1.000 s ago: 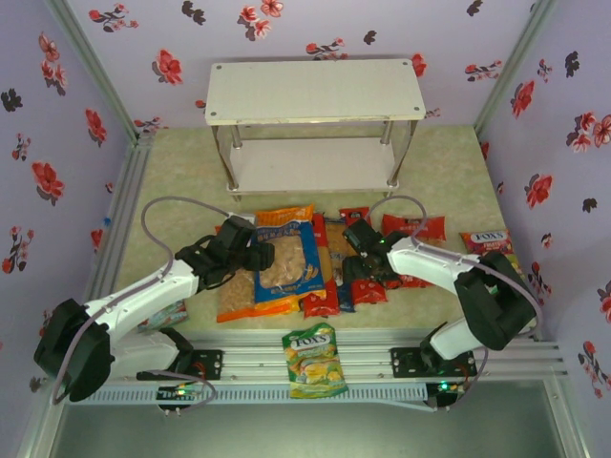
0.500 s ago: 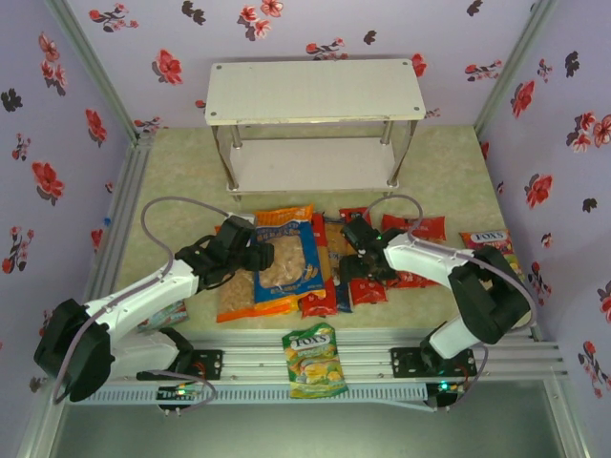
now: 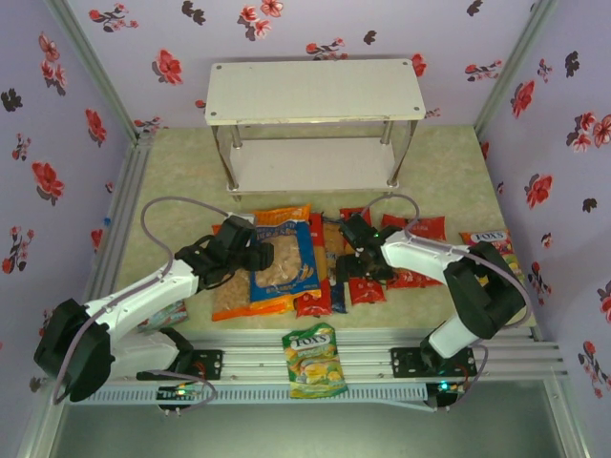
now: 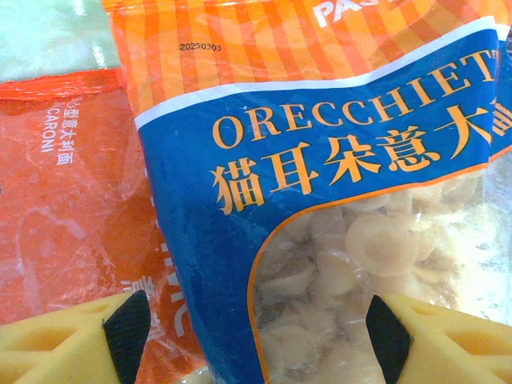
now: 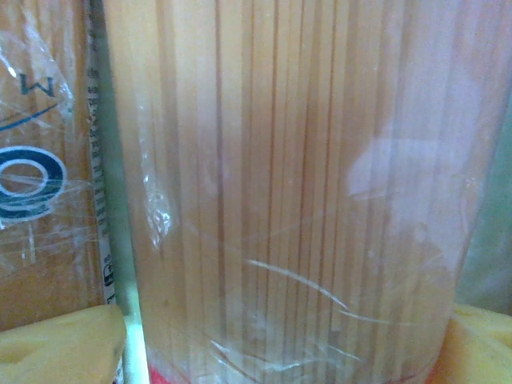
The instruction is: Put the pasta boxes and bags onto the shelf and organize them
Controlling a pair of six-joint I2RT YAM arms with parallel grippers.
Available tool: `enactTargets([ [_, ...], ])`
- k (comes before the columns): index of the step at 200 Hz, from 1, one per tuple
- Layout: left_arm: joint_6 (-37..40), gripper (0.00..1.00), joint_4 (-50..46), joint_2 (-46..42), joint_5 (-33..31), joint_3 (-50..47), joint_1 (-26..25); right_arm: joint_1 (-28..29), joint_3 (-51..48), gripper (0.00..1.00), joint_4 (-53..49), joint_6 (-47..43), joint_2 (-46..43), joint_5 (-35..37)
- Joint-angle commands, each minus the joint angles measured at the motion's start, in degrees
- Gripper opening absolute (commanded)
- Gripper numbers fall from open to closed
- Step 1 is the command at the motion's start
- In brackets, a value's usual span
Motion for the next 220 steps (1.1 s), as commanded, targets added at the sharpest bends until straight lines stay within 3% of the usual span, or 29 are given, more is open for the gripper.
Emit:
enactTargets([
  [1,0.31,0.76,0.07,-0.24,0.07,0.0,0.43,0.16,-3.74,0.92,0.5,1.04,6.41,0.45],
  [28,0.31,0.76,0.07,-0.25,0.07,-0.13,0.58,-0.03,-4.67,0.89,0.32,0.98,6.58,0.59],
  [103,0.64,0.75,0.92,-0.02,0.07,0.13,0.78,-0.01,-5.62,0.63,-0.21,1.4,6.74,1.2],
  [131,0.99,0.74,1.37,-0.08,0.15,0.32,0.89,-0.01,-4.99,0.49,-1.45,1.43,5.04,2.54],
  [157,1.18,0.74,1.66,-0.08,0.07,0.34,0.95,-0.01,-4.21,0.43,-2.98,1.46,2.86,3.47],
  [178,1.56,0.69,1.68,-0.16,0.11,0.31,0.95,-0.01,-3.65,0.35,-4.35,1.27,1.37,4.4],
  [197,2.01,0.63,1.74,-0.41,0.07,0.46,0.9,-0.01,-3.0,0.24,-5.24,1.19,-0.34,5.28],
  [212,2.38,0.6,1.8,-0.56,0.07,0.64,1.06,-0.01,-2.48,0.01,-5.97,1.03,-2.12,6.2],
  [220,2.51,0.59,1.89,-0.67,0.09,0.7,1.11,-0.01,-2.14,0.0,-6.47,0.92,-3.05,6.82],
])
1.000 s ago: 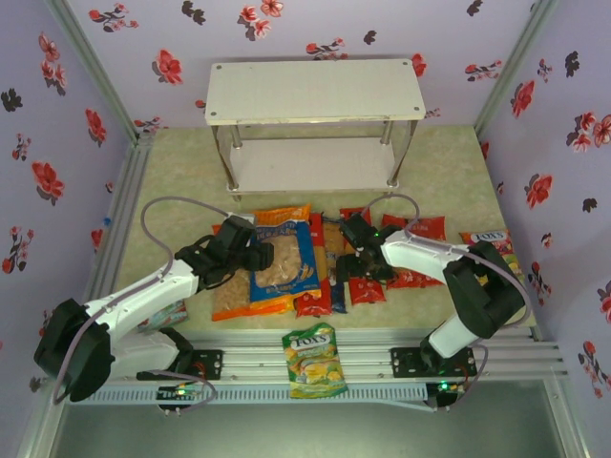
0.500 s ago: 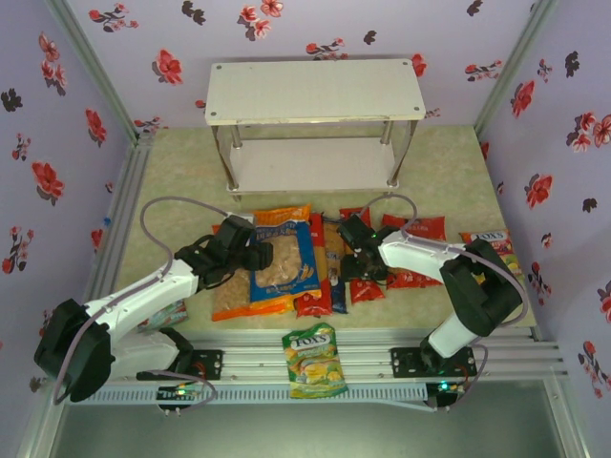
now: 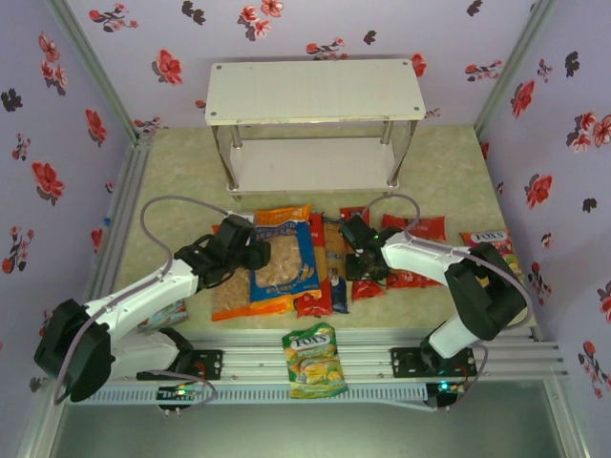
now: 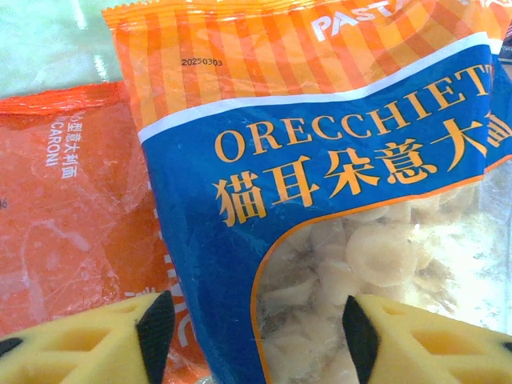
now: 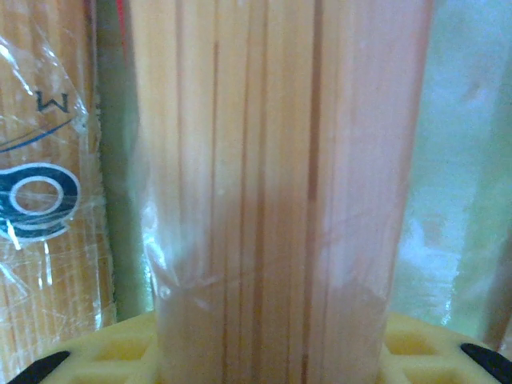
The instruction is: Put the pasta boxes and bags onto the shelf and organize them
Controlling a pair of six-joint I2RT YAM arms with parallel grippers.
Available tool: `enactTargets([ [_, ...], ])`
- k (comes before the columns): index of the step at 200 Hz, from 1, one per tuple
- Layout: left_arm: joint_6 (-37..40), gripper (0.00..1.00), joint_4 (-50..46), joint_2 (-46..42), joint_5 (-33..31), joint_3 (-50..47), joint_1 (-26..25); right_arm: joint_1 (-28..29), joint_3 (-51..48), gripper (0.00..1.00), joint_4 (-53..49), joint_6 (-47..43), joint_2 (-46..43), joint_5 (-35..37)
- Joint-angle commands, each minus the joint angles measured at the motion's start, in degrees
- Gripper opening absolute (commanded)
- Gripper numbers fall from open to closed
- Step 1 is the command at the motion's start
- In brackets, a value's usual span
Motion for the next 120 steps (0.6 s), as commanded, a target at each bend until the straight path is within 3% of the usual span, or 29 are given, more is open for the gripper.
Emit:
enactTargets([
  [1,1.39,0.59,1.01,-0.72,0.06,0.73,0.63,-0.09,-1.55,0.0,-7.03,-0.38,-1.62,4.54],
  [120,2.72,0.61,2.13,-0.69,0.05,1.96,1.86,-0.27,2.41,0.0,-12.77,-5.26,-14.79,9.81],
])
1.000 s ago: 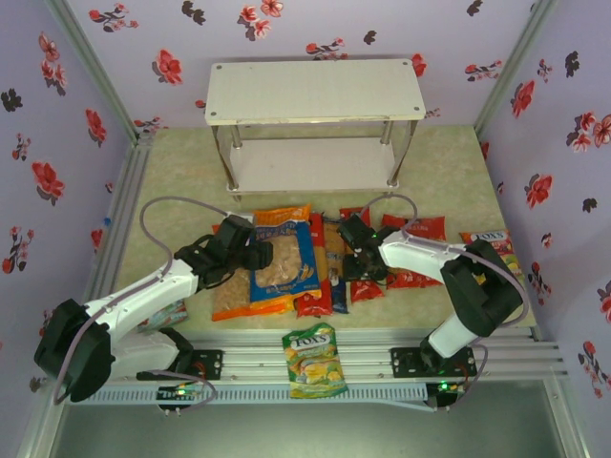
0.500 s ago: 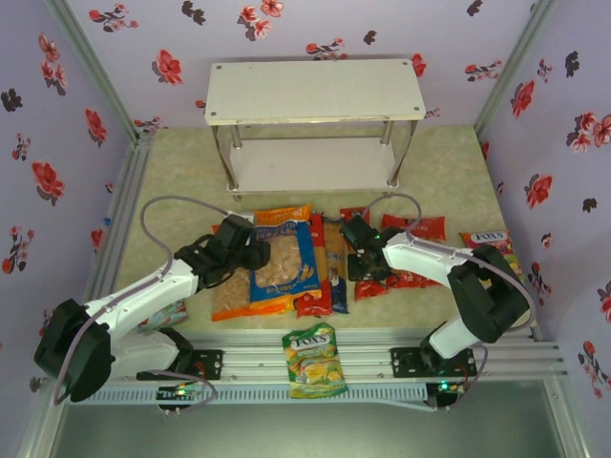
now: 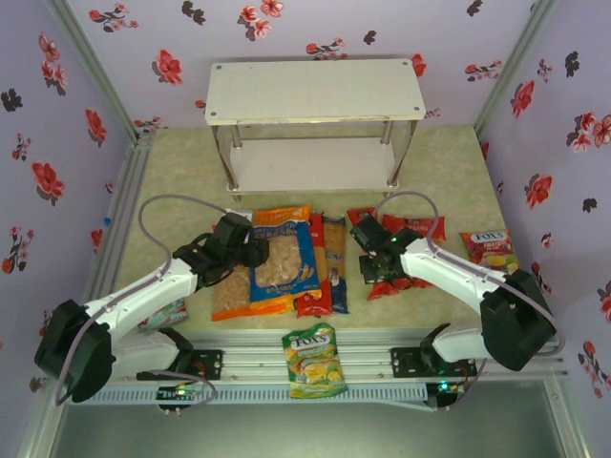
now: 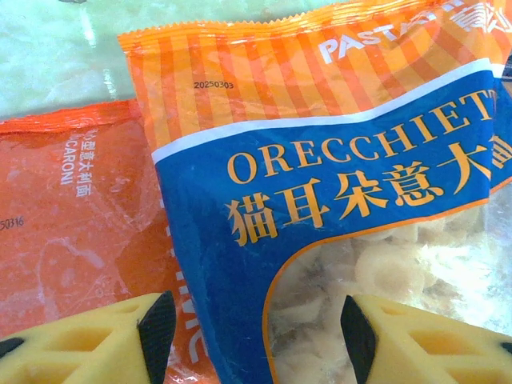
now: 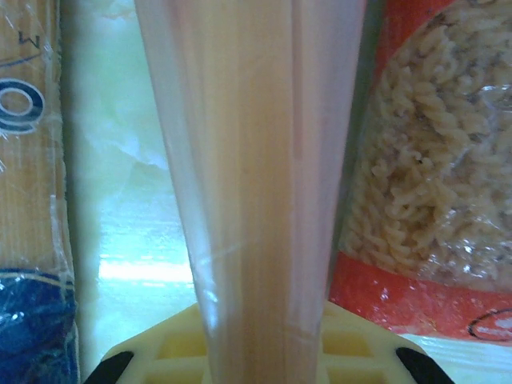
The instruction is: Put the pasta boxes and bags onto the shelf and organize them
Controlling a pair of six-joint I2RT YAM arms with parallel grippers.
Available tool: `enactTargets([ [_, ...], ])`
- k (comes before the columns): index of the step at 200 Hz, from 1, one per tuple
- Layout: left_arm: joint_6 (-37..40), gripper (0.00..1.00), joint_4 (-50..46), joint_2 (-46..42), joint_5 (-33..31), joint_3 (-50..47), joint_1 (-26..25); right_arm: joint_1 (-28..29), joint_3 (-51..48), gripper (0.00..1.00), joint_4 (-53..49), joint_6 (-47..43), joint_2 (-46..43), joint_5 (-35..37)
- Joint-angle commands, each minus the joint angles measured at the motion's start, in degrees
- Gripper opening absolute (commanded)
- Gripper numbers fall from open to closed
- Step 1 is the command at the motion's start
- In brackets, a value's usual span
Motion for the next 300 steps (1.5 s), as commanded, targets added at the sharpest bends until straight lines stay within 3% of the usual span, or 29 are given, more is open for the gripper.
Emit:
enactTargets([
  [1,1.4,0.61,0.99,-0.62,0.05,1.92,0.58,-0.14,2.57,0.0,-1.03,-1.77,-2.92,4.89],
  [70,2.52,0.61,0.31,-0.38,0.31,4.46,0.83,-4.3,15.37,0.0,-3.76,-7.84,-2.28,7.54],
  [118,2.83,0.68,-0.38,-0.16,0.4,5.18,0.78,-9.76,25.53,0.0,-0.72,-13.35,5.64,7.32],
  [166,3.07,0.69,-0.97,-0.01,0.4,6.02,0.95,-14.87,33.09,0.0,6.37,-16.86,13.8,7.23],
  [300,2.81,0.7,-0.89,2.76,0.49,6.76,1.01,-16.61,45.66,0.0,16.99,-20.2,32.25,13.44],
])
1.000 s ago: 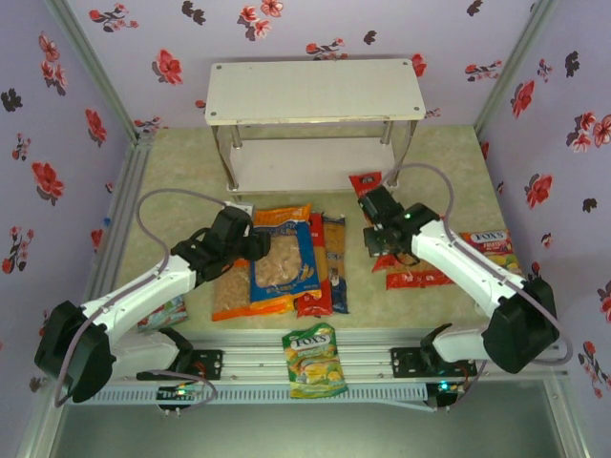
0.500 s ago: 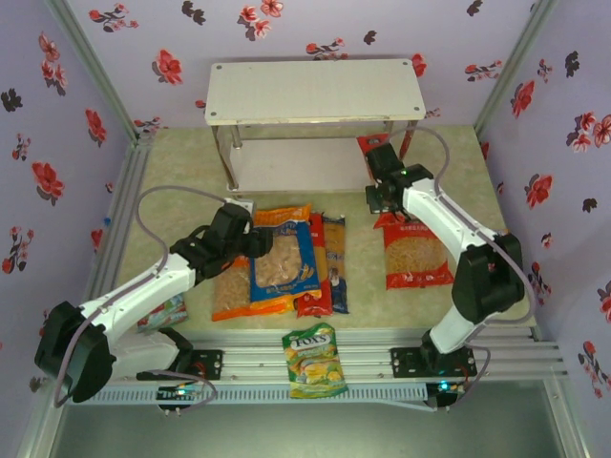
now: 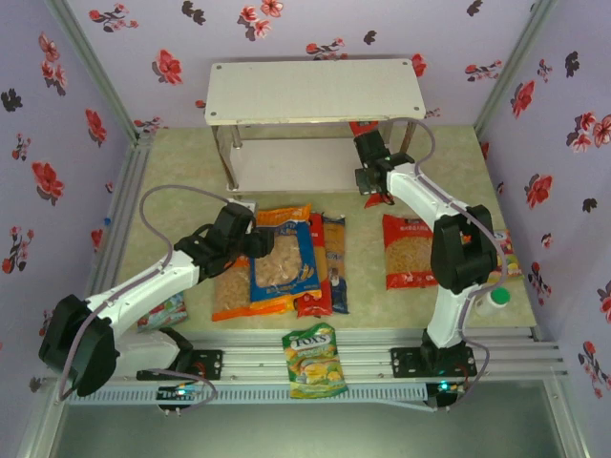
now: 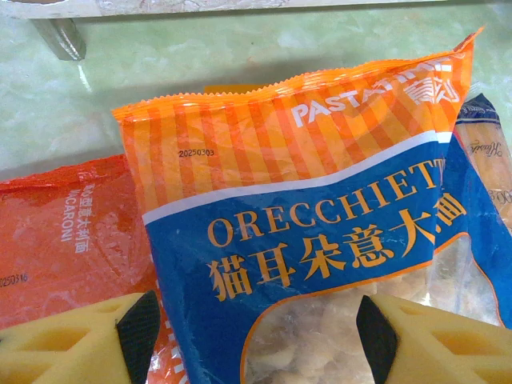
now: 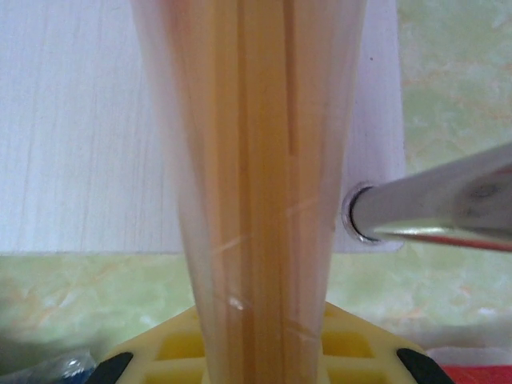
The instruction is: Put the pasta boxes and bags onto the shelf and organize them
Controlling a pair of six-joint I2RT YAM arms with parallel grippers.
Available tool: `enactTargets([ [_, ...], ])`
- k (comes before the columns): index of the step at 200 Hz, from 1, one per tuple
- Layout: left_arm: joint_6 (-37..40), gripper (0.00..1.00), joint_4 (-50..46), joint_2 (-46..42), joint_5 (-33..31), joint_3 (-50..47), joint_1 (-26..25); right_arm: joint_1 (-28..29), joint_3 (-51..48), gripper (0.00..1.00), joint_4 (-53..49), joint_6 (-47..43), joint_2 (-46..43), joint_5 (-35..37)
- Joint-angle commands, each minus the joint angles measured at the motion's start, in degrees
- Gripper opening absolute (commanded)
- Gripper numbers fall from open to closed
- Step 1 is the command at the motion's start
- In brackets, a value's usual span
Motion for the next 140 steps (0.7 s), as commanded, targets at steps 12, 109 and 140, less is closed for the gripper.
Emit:
enactTargets([
  [12,1.0,0.7,-0.66,0.63,0.47,1.9,0.42,-0.49,4.8,0.0,8.14,-0.79,1.77,5.74],
  [109,0.46,0.75,-2.11,0.14,0.47,0.96,0.47,-2.06,8.56,0.23,6.97,0.8,8.04,5.63],
  [140,0.29,0.75,-2.33,-0.09,0.47,0.69,0.44,-2.15,8.9,0.34,6.64,1.52,9.03,4.72],
])
